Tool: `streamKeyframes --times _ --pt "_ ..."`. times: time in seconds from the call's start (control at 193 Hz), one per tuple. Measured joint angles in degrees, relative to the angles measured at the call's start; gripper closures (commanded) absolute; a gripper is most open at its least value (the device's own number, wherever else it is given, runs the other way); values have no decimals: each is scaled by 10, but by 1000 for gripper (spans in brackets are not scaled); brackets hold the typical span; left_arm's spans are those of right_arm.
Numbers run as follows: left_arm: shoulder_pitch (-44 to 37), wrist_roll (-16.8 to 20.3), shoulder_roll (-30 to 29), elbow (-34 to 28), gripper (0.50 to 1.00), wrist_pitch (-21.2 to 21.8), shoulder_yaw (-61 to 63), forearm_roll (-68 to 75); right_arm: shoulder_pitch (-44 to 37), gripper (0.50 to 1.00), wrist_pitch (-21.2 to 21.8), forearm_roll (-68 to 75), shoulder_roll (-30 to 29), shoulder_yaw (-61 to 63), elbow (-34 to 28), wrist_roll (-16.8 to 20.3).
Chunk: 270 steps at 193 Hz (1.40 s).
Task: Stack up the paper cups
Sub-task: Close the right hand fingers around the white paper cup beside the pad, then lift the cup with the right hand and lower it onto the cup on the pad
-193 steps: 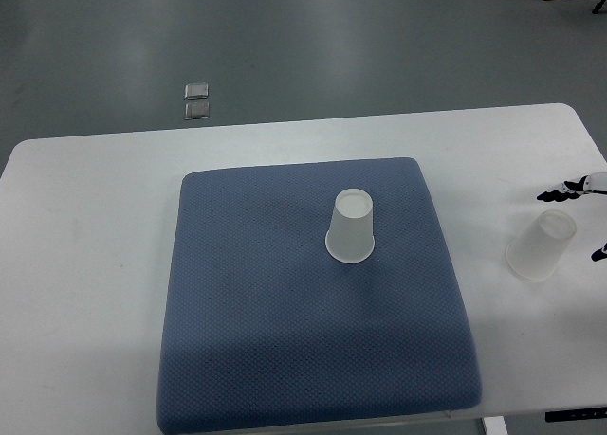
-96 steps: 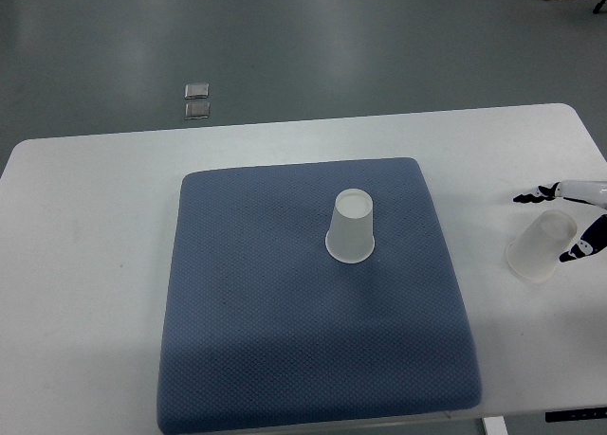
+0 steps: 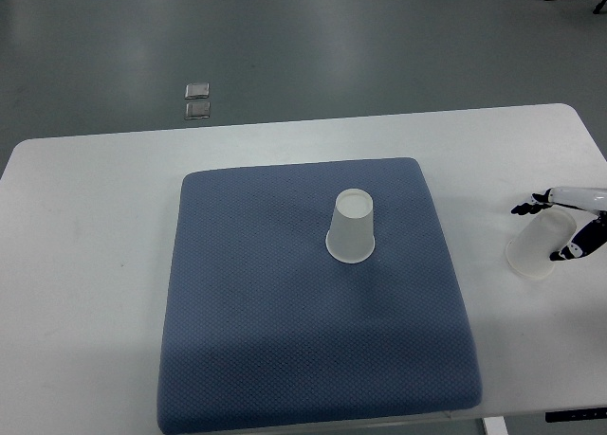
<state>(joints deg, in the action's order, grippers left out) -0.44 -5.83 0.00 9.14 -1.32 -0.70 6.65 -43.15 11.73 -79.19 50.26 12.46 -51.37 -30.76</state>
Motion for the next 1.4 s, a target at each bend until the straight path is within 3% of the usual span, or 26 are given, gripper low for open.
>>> streamKeyframes --times 0.249,0.353,0.451,0.685,0.898,1.033,1.401 --pt "0 0 0 0 500 0 0 0 0 746 -1 0 0 -1 0 -3" --pt "0 0 0 0 500 0 0 0 0 814 -1 0 1 -1 0 -6" --pt "0 0 0 0 500 0 0 0 0 842 -1 0 2 -2 0 -7" --pt "0 0 0 0 500 0 0 0 -1 844 0 0 5 -2 0 -7" --pt "0 0 0 0 500 0 0 0 -7 897 3 7 9 7 -1 -10" --pt "0 0 0 0 500 0 0 0 -19 934 7 10 10 10 -5 -33" --pt "0 0 0 0 500 0 0 0 -95 936 51 38 20 12 -37 -42"
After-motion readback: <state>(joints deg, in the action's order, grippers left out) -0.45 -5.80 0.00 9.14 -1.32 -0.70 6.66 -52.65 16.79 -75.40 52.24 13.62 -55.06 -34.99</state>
